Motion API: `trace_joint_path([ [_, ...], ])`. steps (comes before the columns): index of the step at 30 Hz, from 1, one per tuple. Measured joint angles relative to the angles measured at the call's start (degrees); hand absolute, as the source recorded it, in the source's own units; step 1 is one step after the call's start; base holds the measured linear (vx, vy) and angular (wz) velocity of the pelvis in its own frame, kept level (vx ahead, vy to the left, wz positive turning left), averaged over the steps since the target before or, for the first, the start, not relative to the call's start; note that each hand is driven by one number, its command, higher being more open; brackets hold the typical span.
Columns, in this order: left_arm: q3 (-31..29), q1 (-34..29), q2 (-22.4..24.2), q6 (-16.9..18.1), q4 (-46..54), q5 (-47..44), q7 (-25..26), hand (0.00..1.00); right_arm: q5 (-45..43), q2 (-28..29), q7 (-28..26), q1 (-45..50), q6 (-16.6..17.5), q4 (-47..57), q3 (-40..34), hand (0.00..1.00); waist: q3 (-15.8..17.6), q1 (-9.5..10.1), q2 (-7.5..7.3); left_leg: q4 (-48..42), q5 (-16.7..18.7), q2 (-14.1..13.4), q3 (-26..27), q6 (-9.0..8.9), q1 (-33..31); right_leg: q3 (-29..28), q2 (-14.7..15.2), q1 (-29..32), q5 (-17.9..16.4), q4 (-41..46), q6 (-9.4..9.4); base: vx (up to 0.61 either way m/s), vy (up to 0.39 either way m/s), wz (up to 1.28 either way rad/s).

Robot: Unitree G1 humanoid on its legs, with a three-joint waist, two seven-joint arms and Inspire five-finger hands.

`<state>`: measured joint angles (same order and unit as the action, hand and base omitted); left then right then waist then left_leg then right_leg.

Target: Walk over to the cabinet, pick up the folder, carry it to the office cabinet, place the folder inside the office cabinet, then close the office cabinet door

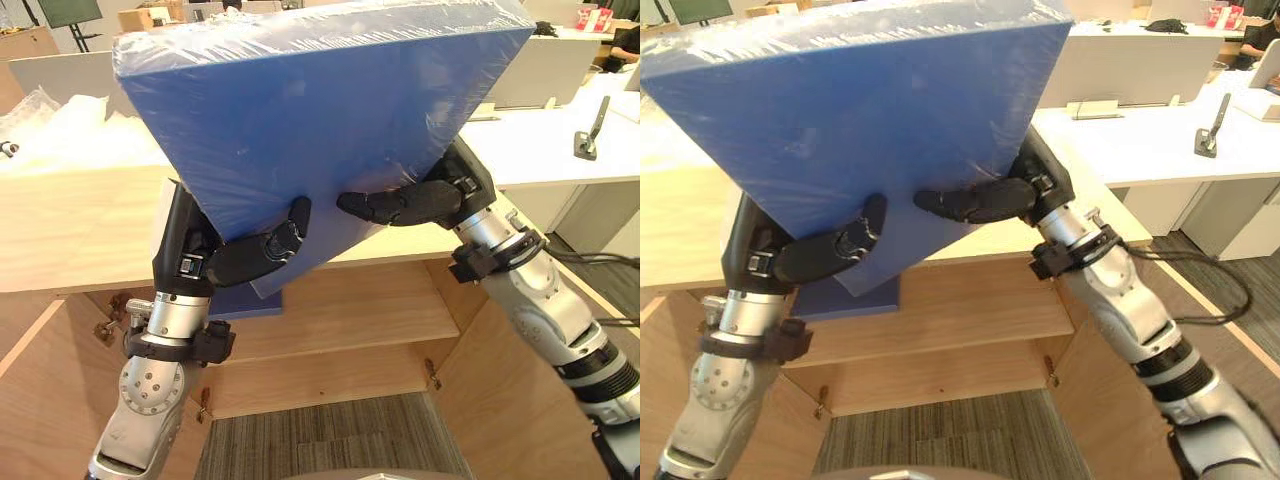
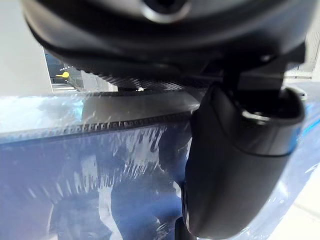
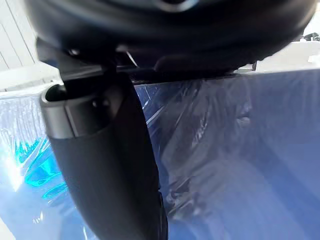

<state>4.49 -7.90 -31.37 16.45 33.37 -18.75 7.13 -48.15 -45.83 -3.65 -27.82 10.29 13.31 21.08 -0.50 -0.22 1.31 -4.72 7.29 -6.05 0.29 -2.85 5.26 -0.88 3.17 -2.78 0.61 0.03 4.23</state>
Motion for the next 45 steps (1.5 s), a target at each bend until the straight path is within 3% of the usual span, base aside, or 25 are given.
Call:
trace_joint_path([
  [5, 1.55, 0.13, -6.10, 0.98, -1.30, -9.70, -0.28, 0.00, -6.14, -6.73, -3.80, -5.80, 0.01, -2.00, 4.35, 1.00, -0.57, -0.01, -0.77, 0.86, -0.80, 0.35, -0.42, 0.03, -0.05, 0.32, 0.38, -0.01, 0.63, -0.76, 0.10, -0.02, 0.010, 0.03],
  [9, 2.12, 0.35, -9.18, 1.11, -3.88, -19.08, -3.78, 0.00, -8.35, -10.39, -7.83, -8.75, 0.01, -3.45, 6.96, 1.00, -0.67, -0.04, -0.89, 0.96, -1.04, 0.42, -0.39, 0.00, -0.13, 0.29, 0.45, 0.00, 1.01, -1.06, 0.11, -0.04, 0.008, 0.00],
  [10, 2.29, 0.46, -9.65, 1.11, -4.61, -21.07, -5.01, 0.00, -8.38, -10.88, -8.74, -9.09, 0.01, -3.75, 7.30, 0.00, -0.73, -0.06, -0.94, 1.02, -1.12, 0.41, -0.39, -0.02, -0.16, 0.29, 0.44, 0.01, 1.10, -1.12, 0.06, 0.00, 0.000, 0.00],
  [12, 3.48, 1.55, -10.53, 1.15, -7.34, -25.92, -8.16, 0.00, -8.62, -11.71, -11.07, -9.37, 0.07, -4.51, 7.56, 0.00, -0.86, 0.00, -1.07, 1.44, -1.46, 0.41, -0.39, -0.10, -0.18, 0.33, 0.43, 0.07, 1.31, -1.27, 0.04, -0.04, 0.000, 0.01],
  [13, 3.87, 2.26, -10.91, 1.15, -9.11, -28.05, -9.88, 1.00, -9.67, -12.48, -12.27, -10.05, 0.07, -4.91, 8.41, 0.00, -0.87, 0.02, -1.08, 1.67, -1.71, 0.42, -0.38, -0.13, -0.21, 0.34, 0.43, 0.17, 1.44, -1.33, 0.03, -0.05, -0.001, 0.01],
  [17, 6.53, 4.33, -11.71, 1.17, -15.26, -34.38, -15.97, 1.00, -13.18, -15.16, -16.41, -10.86, 0.09, -5.35, 10.68, 0.00, -1.08, 0.15, -1.41, 2.57, -2.47, 0.39, -0.44, -0.18, -0.40, 0.49, 0.36, 0.64, 1.76, -1.51, -0.12, -0.02, -0.001, 0.01],
  [20, 10.50, 4.36, -14.90, 0.64, -19.41, -36.13, -19.99, 1.00, -14.21, -16.45, -17.14, -10.86, 0.66, -5.36, 11.68, 0.00, -1.16, 0.12, -1.56, 2.72, -2.51, 0.33, -0.45, -0.20, -0.44, 0.51, 0.27, 0.69, 1.78, -1.60, -0.15, 0.00, 0.000, 0.00],
  [22, 15.48, 4.35, -18.21, -1.83, -20.79, -39.12, -25.89, 1.00, -10.96, -19.29, -17.88, -10.86, 0.85, -5.33, 12.17, 0.00, -1.24, 0.38, -1.70, 2.94, -2.52, 0.34, -0.47, -0.20, -0.43, 0.55, 0.29, 0.70, 1.78, -1.70, -0.14, 0.00, 0.000, 0.00],
  [24, 19.09, 4.30, -18.66, -4.22, -23.74, -40.21, -30.02, 1.00, -6.89, -20.27, -19.57, -10.72, 0.90, -4.41, 12.32, 0.00, -1.25, 0.29, -1.73, 3.06, -2.52, 0.32, -0.48, -0.21, -0.42, 0.55, 0.27, 0.70, 1.78, -1.82, -0.15, 0.00, 0.000, 0.00],
  [29, 26.63, 2.21, -15.85, -9.58, -31.28, -36.11, -38.04, 1.00, 9.28, -18.01, -19.18, -6.74, 1.14, 2.75, 11.05, 0.00, -1.21, -0.16, -1.93, 3.40, -2.52, 0.19, -0.45, -0.21, -0.33, 0.50, 0.14, 0.80, 1.78, -1.94, -0.15, 0.00, 0.000, 0.00],
  [35, 29.29, 0.73, -13.19, -10.91, -38.43, -29.25, -41.10, 1.00, 26.53, -8.39, -18.47, 0.28, 2.72, 8.94, 7.84, 0.00, -1.21, 0.02, -2.04, 3.35, -2.52, 0.23, -0.43, -0.21, -0.31, 0.47, 0.18, 0.84, 1.76, -1.79, -0.14, 0.00, 0.000, 0.00],
  [42, 37.29, 0.89, -6.46, -10.05, -57.71, -11.62, -41.37, 1.00, 39.24, -1.42, -17.31, 6.93, 5.86, 7.52, 21.13, 0.00, -0.53, -0.13, -3.02, 2.90, -2.44, -0.06, -0.14, -0.28, -0.36, 0.31, -0.11, 0.77, 1.67, -1.71, -0.27, 0.00, 0.000, 0.00],
  [45, 33.30, 0.79, 0.12, -10.24, -70.43, 0.94, -36.52, 1.00, 43.94, 0.98, -15.65, 10.41, 6.36, 0.11, 25.06, 0.00, 0.22, 0.27, -3.80, 2.43, -2.35, -0.14, -0.15, -0.38, -0.45, 0.27, -0.18, 0.80, 1.73, -1.67, -0.38, 0.00, 0.000, 0.00],
])
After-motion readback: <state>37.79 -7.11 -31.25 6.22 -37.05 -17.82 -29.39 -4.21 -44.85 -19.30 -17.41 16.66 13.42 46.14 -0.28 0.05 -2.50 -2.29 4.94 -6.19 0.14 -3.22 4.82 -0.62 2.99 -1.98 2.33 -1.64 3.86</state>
